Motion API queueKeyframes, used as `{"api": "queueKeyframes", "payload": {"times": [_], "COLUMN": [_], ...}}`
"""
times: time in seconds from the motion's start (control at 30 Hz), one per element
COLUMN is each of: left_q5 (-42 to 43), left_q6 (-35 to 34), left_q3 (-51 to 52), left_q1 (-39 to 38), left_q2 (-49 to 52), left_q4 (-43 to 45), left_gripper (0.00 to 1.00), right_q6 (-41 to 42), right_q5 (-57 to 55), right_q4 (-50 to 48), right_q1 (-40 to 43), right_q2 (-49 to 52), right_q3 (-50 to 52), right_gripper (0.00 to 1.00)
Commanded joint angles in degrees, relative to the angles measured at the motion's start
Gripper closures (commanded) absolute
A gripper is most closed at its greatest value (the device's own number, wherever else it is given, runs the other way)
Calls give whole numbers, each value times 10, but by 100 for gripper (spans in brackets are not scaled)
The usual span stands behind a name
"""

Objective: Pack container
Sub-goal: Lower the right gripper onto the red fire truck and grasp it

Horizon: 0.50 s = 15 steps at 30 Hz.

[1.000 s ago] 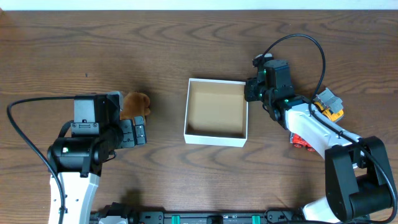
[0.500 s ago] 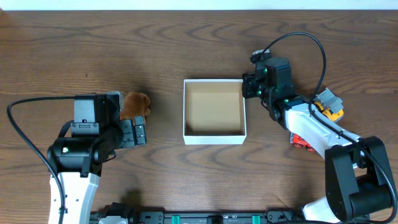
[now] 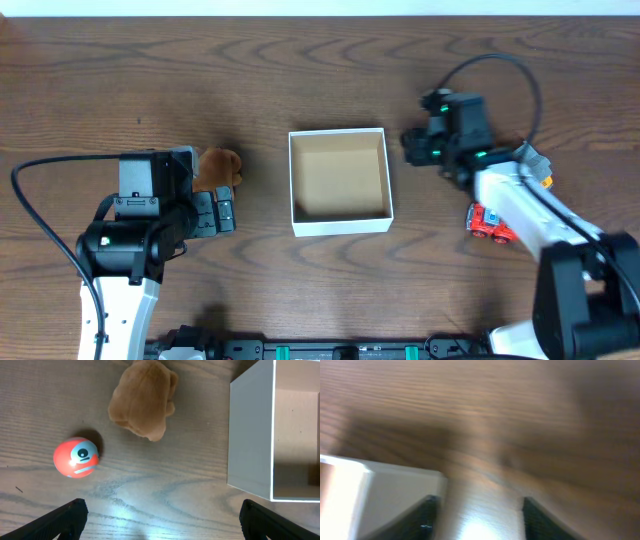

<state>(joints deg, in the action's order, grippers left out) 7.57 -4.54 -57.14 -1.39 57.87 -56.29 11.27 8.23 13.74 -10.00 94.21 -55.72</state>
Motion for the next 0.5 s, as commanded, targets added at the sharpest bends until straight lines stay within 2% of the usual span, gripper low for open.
{"api": "queueKeyframes", "payload": {"times": [0.0, 0.07, 0.17, 0.27, 0.47], "left_q5": [6, 6, 6, 6, 6], "left_q6": [-5, -5, -5, -5, -5], "left_q3": [-10, -9, -9, -10, -9], "left_q1": [0, 0, 0, 0, 0], "left_q2": [1, 1, 1, 1, 1], "left_q4": [2, 2, 2, 2, 1], "left_gripper": [2, 2, 2, 2, 2], "right_q6": [18, 31, 35, 24, -106], "right_q5": [-59, -80, -94, -94, -91], "right_q4": [88, 183, 328, 411, 424], "right_q1": [51, 76, 113, 141, 157], "right_q2": [-57, -75, -99, -121, -167], "right_q3": [-65, -99, -143, -163, -163], "right_gripper": [19, 1, 1, 1, 1]}}
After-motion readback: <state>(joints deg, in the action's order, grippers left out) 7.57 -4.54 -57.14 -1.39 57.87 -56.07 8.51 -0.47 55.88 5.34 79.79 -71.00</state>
